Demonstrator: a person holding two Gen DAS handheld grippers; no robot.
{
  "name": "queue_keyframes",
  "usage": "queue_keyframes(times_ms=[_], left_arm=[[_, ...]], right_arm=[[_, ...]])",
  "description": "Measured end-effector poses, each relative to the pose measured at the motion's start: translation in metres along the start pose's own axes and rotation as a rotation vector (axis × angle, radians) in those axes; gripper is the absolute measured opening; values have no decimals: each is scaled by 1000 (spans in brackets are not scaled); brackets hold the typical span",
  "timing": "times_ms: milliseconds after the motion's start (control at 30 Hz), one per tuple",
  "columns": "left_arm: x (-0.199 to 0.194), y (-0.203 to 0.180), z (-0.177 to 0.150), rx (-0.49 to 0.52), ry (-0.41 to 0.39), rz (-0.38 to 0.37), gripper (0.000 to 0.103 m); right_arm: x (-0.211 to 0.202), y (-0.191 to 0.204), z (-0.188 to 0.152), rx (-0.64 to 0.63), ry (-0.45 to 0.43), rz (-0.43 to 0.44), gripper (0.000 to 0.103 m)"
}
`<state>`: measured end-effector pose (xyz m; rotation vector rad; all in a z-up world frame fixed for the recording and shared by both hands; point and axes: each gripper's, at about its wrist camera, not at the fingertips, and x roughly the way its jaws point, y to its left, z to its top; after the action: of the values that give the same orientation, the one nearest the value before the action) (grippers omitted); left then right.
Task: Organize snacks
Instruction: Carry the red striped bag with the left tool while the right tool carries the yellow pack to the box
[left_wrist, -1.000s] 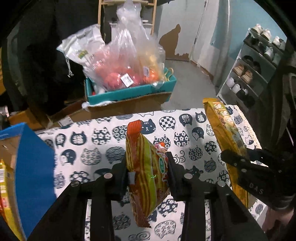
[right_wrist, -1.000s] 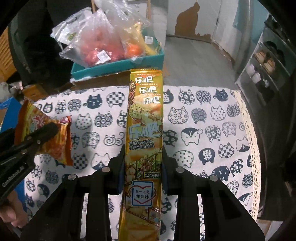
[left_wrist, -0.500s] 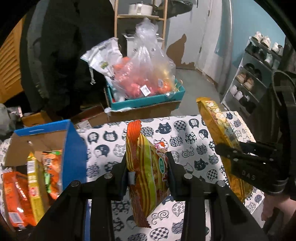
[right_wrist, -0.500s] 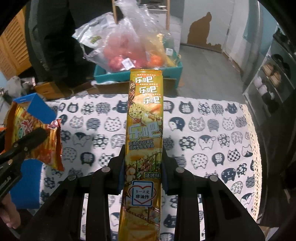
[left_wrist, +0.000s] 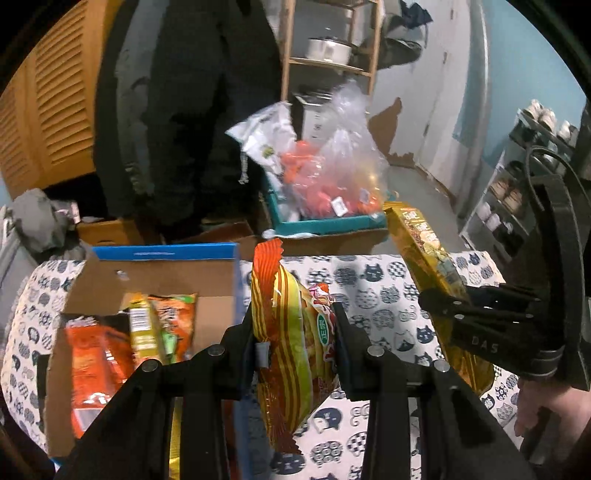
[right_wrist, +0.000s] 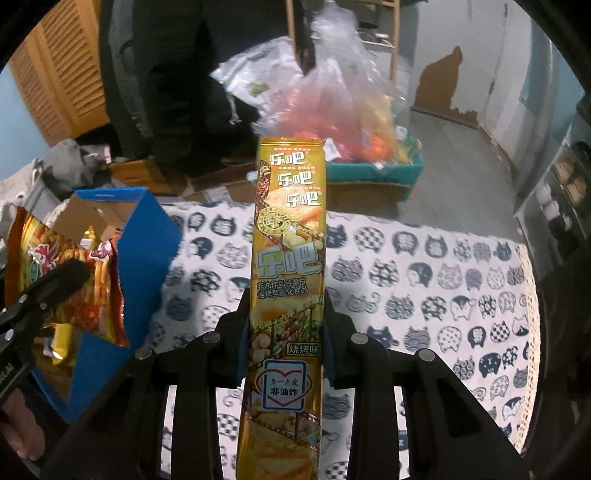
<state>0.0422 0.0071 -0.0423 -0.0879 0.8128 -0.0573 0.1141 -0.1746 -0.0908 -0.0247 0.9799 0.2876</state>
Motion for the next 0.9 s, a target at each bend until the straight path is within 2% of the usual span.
queue_keyframes(times_ms=[300,667,700,733,767,800,833,900], left_arm=[[-1,51,-4,-82,16,50,36],[28,91,-19,-188,115,69,37],[28,94,-19,-196,120,70,40],[29,95,-19,-203,127,68,50],[28,96,-19,-213,135,68,65],[28,97,-19,-220,134,69,70],[25,98,-20,-228,125,76,74],[18,99,-20,-225,113,90,75]], right_arm=[[4,43,12,-37,7,63,29],[9,85,20,-84,19,97,29],[10,89,20,-88,21,101,29],[10,92,21,-90,22,104,29],[11,95,22,-92,24,109,29],[12,98,22,-96,26,114,29],[12,101,22,-100,26,116,29],[12,109,22,-111,29,120,29]])
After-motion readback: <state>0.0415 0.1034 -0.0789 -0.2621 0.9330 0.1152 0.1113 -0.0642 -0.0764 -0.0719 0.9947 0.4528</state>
